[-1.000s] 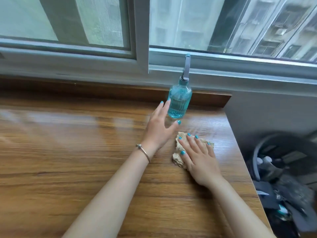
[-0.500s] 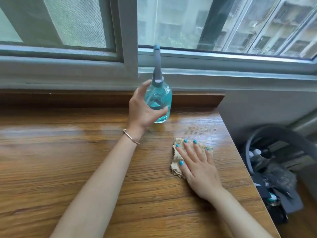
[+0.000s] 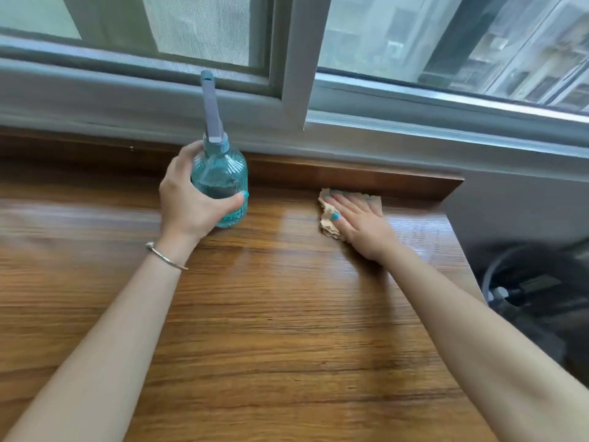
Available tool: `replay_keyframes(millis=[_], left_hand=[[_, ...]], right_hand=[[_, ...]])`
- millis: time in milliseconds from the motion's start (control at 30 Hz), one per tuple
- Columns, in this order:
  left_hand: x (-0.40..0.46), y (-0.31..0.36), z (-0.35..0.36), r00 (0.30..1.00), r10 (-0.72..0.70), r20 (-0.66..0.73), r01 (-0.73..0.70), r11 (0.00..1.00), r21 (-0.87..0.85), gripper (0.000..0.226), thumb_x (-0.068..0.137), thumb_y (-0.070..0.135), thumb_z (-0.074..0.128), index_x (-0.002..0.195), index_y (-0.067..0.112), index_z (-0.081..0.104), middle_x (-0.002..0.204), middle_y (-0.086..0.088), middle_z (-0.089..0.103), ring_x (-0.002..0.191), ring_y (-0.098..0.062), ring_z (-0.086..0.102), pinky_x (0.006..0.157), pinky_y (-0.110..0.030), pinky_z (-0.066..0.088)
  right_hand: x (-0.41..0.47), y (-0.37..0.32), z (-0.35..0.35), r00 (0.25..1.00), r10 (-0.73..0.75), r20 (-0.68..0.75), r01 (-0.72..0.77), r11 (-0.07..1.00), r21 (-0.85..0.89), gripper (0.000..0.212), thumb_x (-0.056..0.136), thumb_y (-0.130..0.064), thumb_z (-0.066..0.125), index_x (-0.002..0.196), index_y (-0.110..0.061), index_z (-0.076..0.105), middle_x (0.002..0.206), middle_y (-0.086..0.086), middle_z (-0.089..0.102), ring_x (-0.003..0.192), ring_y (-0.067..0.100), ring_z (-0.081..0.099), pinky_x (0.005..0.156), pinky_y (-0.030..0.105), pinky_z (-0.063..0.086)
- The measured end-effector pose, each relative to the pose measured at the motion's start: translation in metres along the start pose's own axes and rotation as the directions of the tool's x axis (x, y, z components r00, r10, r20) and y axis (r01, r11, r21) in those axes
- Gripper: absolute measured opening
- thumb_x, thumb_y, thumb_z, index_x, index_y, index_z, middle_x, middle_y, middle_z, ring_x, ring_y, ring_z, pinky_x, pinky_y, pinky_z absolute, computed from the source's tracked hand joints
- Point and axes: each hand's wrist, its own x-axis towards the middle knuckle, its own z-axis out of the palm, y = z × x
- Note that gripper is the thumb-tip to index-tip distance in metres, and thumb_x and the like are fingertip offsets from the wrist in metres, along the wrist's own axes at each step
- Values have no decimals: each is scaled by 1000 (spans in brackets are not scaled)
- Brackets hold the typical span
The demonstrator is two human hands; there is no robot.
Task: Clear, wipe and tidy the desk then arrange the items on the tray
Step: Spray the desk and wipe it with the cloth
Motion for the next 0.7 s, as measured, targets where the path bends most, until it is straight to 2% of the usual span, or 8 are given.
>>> replay_keyframes(millis=[67, 133, 200, 300, 433, 533, 633, 700], left_hand=[[-1, 6, 2, 999, -13, 30, 13, 1000, -16, 86, 58, 35, 87, 132, 32, 44, 129, 10, 52, 115, -4, 46, 95, -12, 37], [-6, 18, -2, 994, -66, 90, 69, 997, -26, 98, 63, 27, 87, 143, 28, 30, 143, 1, 39, 126, -9, 37, 105, -28, 36], [-21, 35, -9, 985, -138, 104, 138, 990, 8, 112, 68, 27, 85, 151, 21, 9, 156, -10, 15, 143, -20, 17, 116, -40, 22], [-66, 59, -19, 978, -205, 50, 204, 979, 30, 99, 81, 30, 72, 150, 11, 4, 159, -15, 0, 148, -25, -2, 119, -50, 9], [-142, 76, -28, 956, -284, 80, 288, 956, -52, 75, 88, 22, 62, 147, 21, 16, 158, 3, 5, 146, -12, 5, 119, -39, 11], [-187, 75, -34, 918, -354, 181, 362, 932, -11, 58, 92, 24, 56, 143, 29, 30, 152, 22, 11, 143, -3, 11, 114, -28, 13], [-216, 77, -41, 862, -369, 348, 378, 925, 43, 66, 96, 30, 50, 145, 55, 14, 152, 33, -11, 142, 3, 5, 114, -25, 10], [-228, 80, -43, 855, -332, 398, 277, 942, 191, 69, 98, 37, 43, 140, 65, -5, 146, 34, -33, 137, 7, -8, 115, -23, -5]], right_hand=[[-24, -11, 10, 999, 47, -23, -47, 999, 2, 48, 105, -44, 20, 152, -45, 10, 161, -21, 6, 149, 4, 0, 120, 36, -2], [-68, -29, 29, 998, -23, -59, 23, 1000, -7, 49, 102, -50, 16, 151, -50, 6, 157, -28, -2, 147, 0, -7, 118, 33, -7], [-112, -46, 44, 994, -106, -38, 107, 994, 22, 48, 99, -57, 8, 146, -58, 1, 154, -33, -7, 145, -5, -13, 116, 27, -13], [-94, -41, 33, 987, -159, 3, 159, 987, 27, 47, 100, -57, 6, 147, -58, 4, 155, -32, -4, 146, -4, -10, 117, 28, -12], [-4, -37, 10, 999, 24, -31, -25, 999, -20, 49, 106, -42, 18, 154, -37, 12, 163, -14, 8, 150, 10, 3, 121, 38, 1], [-10, -48, 14, 997, 68, -29, -68, 997, 22, 50, 106, -41, 18, 155, -35, 11, 163, -12, 7, 150, 11, 2, 120, 39, -1], [-100, -58, 44, 991, -103, -87, 102, 995, -18, 50, 104, -44, 18, 153, -41, 9, 161, -19, 6, 149, 6, 0, 119, 34, -4], [-168, -57, 58, 965, -256, -60, 256, 967, -19, 50, 103, -49, 15, 152, -48, 6, 159, -25, 2, 148, 2, -2, 118, 29, -9]])
